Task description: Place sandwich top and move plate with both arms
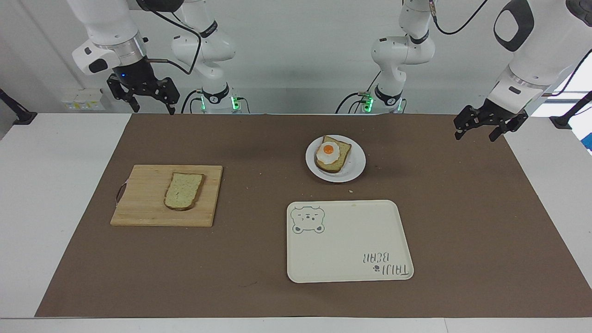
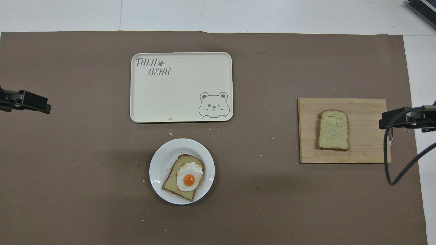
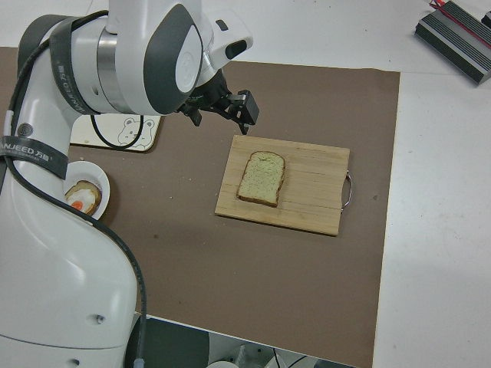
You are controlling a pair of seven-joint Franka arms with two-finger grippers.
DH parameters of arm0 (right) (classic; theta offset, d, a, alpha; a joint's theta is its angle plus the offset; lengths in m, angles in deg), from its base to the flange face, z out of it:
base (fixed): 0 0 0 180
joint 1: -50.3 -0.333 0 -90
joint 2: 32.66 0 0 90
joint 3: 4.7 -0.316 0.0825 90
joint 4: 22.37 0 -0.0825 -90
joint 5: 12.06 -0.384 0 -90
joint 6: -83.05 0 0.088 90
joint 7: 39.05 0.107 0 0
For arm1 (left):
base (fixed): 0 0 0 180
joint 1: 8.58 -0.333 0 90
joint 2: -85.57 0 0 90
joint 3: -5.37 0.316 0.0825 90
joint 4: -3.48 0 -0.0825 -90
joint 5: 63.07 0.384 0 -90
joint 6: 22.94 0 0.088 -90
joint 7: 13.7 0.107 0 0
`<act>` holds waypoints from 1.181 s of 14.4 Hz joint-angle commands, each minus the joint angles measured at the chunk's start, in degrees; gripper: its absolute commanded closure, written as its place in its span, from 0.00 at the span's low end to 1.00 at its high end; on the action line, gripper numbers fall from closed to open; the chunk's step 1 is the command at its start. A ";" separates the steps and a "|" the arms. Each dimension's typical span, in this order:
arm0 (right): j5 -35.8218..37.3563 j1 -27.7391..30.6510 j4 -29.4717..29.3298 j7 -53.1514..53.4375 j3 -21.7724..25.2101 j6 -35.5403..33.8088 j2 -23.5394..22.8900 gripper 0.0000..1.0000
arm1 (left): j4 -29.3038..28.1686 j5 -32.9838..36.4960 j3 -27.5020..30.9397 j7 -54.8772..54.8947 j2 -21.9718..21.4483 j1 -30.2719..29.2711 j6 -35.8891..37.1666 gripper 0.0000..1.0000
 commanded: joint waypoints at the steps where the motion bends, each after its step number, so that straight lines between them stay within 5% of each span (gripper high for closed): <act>1: -0.58 1.56 -0.59 -1.73 -0.16 1.11 -0.22 0.00 | -0.11 0.20 -0.31 0.56 -0.51 -0.51 -0.40 0.00; 17: -0.58 0.87 0.82 -1.64 -0.25 2.79 0.40 0.00 | -0.11 0.20 -0.31 0.56 -0.42 -0.60 -0.40 0.00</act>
